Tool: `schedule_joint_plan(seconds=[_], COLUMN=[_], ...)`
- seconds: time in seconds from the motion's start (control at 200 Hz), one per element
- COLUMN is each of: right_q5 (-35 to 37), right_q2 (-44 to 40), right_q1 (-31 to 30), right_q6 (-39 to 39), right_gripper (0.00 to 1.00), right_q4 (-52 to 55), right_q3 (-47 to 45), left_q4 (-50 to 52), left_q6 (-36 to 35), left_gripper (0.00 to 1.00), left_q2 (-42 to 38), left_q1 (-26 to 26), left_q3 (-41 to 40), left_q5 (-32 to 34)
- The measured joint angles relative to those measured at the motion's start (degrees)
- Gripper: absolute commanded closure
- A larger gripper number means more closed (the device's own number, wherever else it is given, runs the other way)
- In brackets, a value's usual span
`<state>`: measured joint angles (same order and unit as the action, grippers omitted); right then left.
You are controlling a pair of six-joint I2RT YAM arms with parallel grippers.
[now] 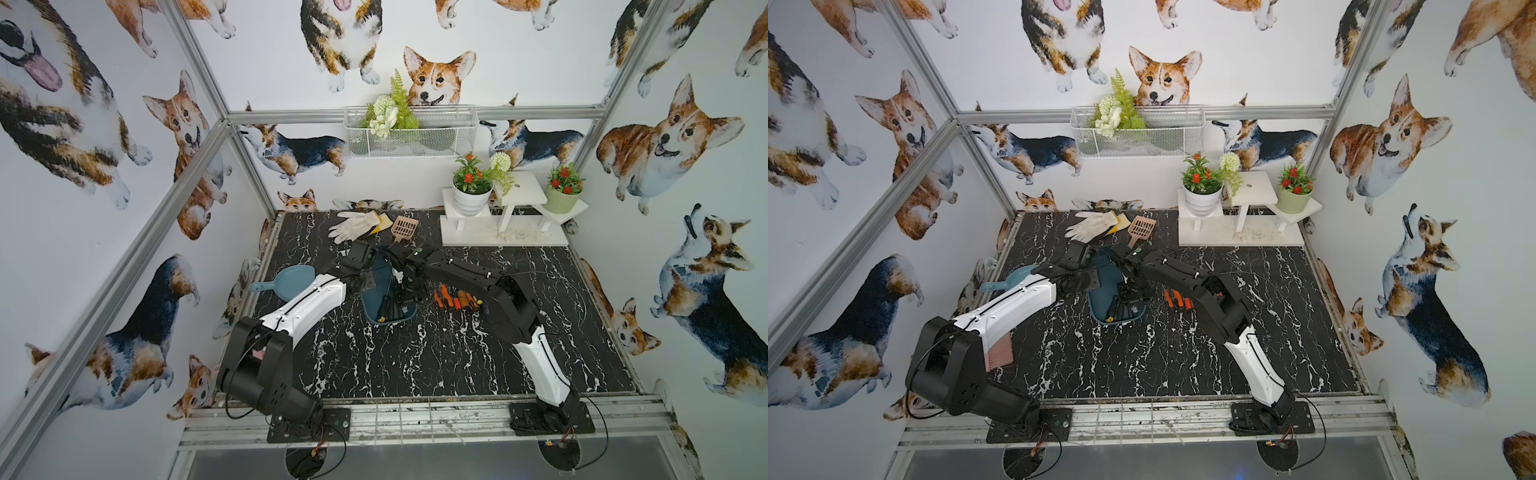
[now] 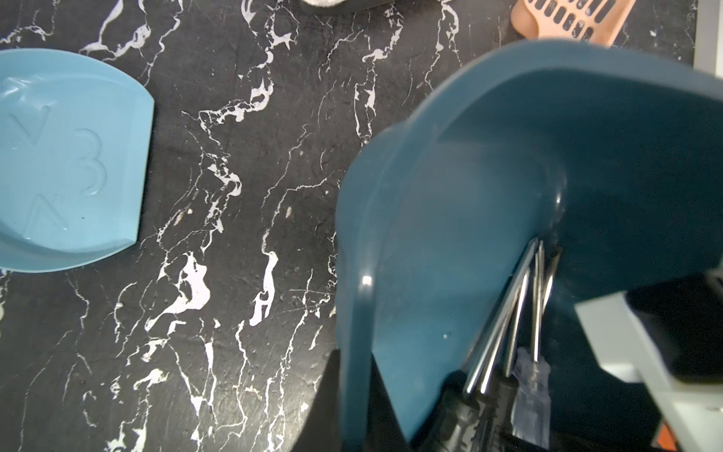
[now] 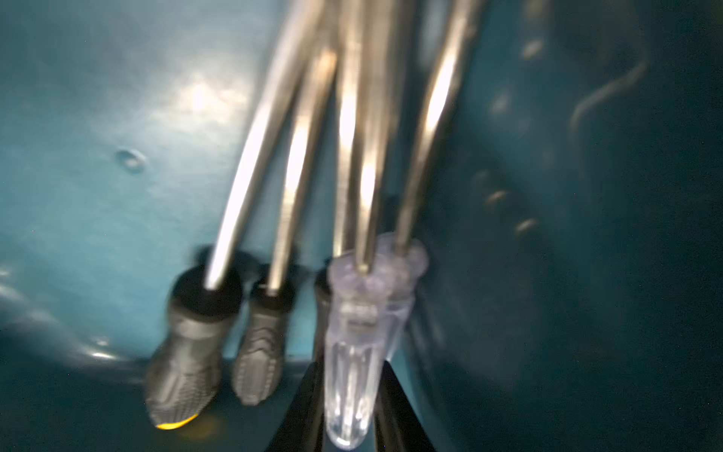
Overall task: Take out the screwdriver from the storage box
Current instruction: Pick up the screwdriver from the storage box.
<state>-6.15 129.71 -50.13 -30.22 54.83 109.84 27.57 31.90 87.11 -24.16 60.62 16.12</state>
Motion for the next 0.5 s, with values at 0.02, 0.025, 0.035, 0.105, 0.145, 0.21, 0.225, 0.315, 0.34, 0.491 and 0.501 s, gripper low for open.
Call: schedule_joint_plan(seconds=[0.02, 0.025, 0.035, 0.105, 0.145, 0.21, 0.225, 0.315, 0.34, 0.491, 0.501], right_q5=[0.2, 0.2, 0.2, 0.6, 1.0, 1.6, 1.7, 1.9, 1.9, 2.8, 2.8], right_q2=[-0.1, -0.2, -0.2, -0.9, -1.4, -2.1, -2.3, -3.4, -3.8, -5.5, -5.6], right_q1=[0.0, 0.0, 0.0, 0.0, 0.0, 0.0, 0.0, 0.0, 0.0, 0.0, 0.0], right_q6=[0.0, 0.0, 0.0, 0.0, 0.0, 0.0, 0.0, 0.1, 0.1, 0.1, 0.1], right_gripper=[0.80, 0.81, 0.81, 0.82, 0.84, 0.85, 0.86, 0.90, 0.91, 0.97, 0.97], right_q4=[0.1, 0.1, 0.1, 0.3, 0.3, 0.3, 0.3, 0.3, 0.3, 0.2, 0.1], right_q3=[0.0, -0.1, -0.1, -0.3, -0.4, -0.5, -0.6, -1.0, -1.2, -1.8, -1.8], left_q4=[0.0, 0.0, 0.0, 0.0, 0.0, 0.0, 0.0, 0.0, 0.0, 0.0, 0.0], left_q6=[0.0, 0.0, 0.0, 0.0, 0.0, 0.0, 0.0, 0.0, 0.0, 0.0, 0.0], left_gripper=[1.00, 1.00, 1.00, 1.00, 1.00, 1.00, 1.00, 1.00, 1.00, 1.00, 1.00], left_q2=[0.0, 0.0, 0.0, 0.0, 0.0, 0.0, 0.0, 0.1, 0.1, 0.4, 0.4], left_q1=[0.0, 0.0, 0.0, 0.0, 0.0, 0.0, 0.0, 0.0, 0.0, 0.0, 0.0], left_q3=[0.0, 0.0, 0.0, 0.0, 0.0, 0.0, 0.0, 0.0, 0.0, 0.0, 0.0], left_q5=[0.0, 0.0, 0.0, 0.0, -0.1, 0.0, 0.0, 0.0, 0.0, 0.0, 0.0])
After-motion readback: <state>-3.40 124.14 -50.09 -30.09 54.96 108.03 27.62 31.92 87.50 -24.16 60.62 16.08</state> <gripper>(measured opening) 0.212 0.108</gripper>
